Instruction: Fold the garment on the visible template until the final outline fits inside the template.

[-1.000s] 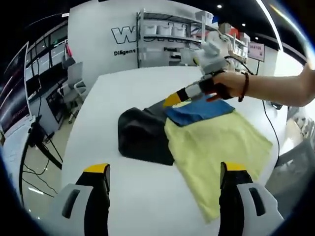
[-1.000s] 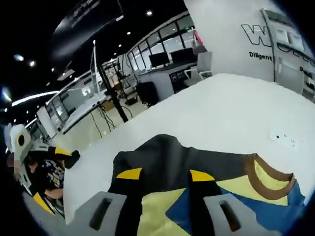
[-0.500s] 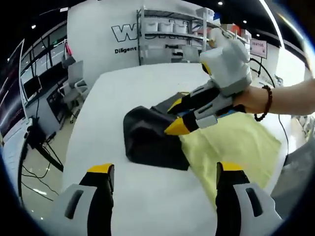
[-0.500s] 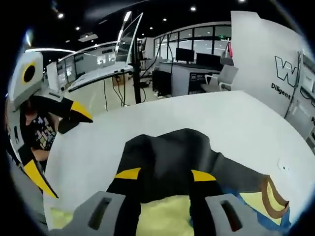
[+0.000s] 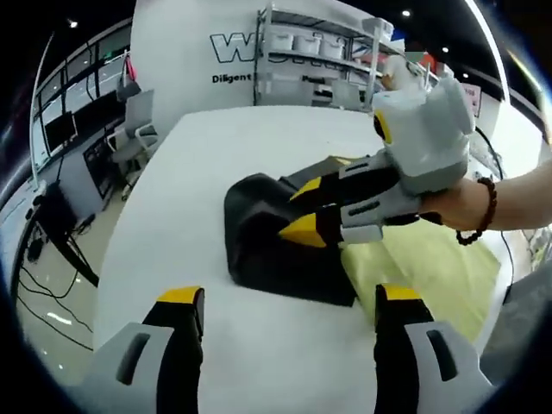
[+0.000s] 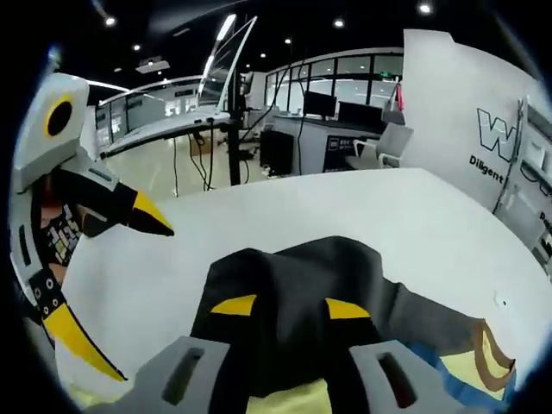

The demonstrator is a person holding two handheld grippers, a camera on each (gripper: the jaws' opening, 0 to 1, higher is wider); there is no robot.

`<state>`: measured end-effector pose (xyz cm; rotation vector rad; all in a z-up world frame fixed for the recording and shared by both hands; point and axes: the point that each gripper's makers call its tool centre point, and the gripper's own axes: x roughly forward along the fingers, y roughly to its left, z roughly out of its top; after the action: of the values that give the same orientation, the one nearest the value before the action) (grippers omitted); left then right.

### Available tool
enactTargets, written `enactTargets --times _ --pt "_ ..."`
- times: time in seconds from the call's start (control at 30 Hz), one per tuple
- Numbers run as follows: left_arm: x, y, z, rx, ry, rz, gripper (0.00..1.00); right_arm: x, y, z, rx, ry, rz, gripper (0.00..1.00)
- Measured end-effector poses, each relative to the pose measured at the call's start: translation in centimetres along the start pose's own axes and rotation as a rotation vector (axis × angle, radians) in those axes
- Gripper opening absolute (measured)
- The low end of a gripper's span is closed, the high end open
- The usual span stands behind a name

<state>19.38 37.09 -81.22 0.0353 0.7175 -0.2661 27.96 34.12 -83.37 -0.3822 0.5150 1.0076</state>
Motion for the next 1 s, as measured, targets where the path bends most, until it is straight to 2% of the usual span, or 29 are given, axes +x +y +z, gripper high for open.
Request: enactTargets --times 0.07,0.1,0.2,0.4,0.63,0.77,0.9,1.0 --pt "0.3 0.2 0.0 0.0 0.004 0.003 0.83 0.6 0.1 0.0 -0.03 0.012 -0.007 0.16" --pt "0.6 0.3 -0.1 -0.003 0.009 0.006 0.83 0.8 0.0 -0.1 -0.038 0.025 -0.014 0.11" --pt "1.0 0.3 -0.3 -0.01 0.018 0.008 0.82 0.9 -0.3 -0.5 -0.028 0.045 -0.016 0.0" --pt "2.2 0.3 -0.4 -0.033 0.026 0.005 0.8 -0.1 -1.2 -0.3 0.007 0.027 -0.022 0.0" --pt "3.7 0.2 -0.5 -0.077 0.034 0.016 0.75 -2.2 -3.6 1.3 0.096 -0.039 -0.059 0.0" --pt "4.4 -0.4 -0.1 -0.067 0.033 0.018 0.7 -3.4 -5.3 1.6 0.147 -0.061 -0.094 0.0" --pt "5.3 -0.7 0.2 -0.065 0.032 0.014 0.61 -4.5 -6.0 1.7 0.173 -0.08 -0.114 0.0" --pt "5.6 -0.7 0.7 -0.064 0.014 0.038 0.47 -5.3 -6.6 1.3 0.213 -0.085 -0.128 0.0"
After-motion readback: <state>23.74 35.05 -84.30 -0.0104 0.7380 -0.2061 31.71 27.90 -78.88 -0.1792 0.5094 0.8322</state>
